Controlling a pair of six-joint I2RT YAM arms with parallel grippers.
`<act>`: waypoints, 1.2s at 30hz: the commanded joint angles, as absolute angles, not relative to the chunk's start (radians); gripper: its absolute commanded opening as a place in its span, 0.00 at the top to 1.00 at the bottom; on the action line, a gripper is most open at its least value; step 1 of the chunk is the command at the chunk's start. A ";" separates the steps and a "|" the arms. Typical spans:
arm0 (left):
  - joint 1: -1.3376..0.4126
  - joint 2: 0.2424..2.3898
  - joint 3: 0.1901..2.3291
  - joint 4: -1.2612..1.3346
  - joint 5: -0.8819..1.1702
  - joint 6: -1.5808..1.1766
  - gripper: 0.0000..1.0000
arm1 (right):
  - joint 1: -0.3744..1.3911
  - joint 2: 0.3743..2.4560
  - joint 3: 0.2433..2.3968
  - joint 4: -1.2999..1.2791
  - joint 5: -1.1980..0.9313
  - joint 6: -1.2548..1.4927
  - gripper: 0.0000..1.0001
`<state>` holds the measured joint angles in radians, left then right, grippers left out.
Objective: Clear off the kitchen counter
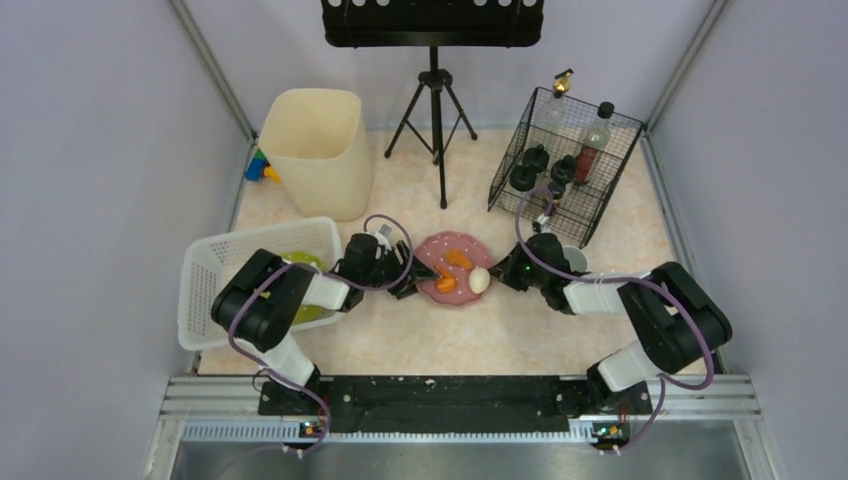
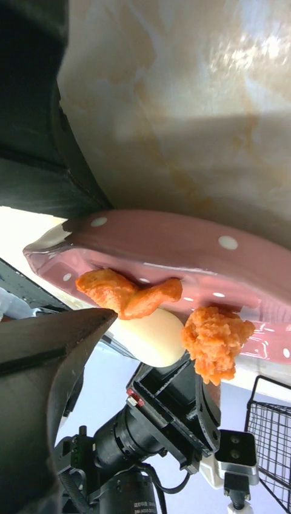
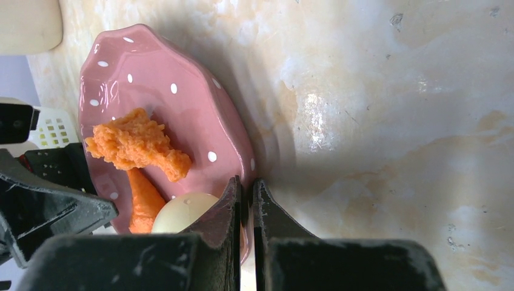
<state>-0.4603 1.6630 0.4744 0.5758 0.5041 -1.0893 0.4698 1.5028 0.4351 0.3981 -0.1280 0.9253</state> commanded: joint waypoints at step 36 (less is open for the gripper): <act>-0.485 1.820 0.476 0.503 0.341 -1.089 0.61 | 0.456 1.551 0.352 0.315 -0.110 0.849 1.00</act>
<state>-0.4751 1.7870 0.5213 0.7033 0.4656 -1.1454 0.4667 1.5028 0.4057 0.4576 -0.1333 0.9058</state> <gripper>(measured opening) 0.412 0.024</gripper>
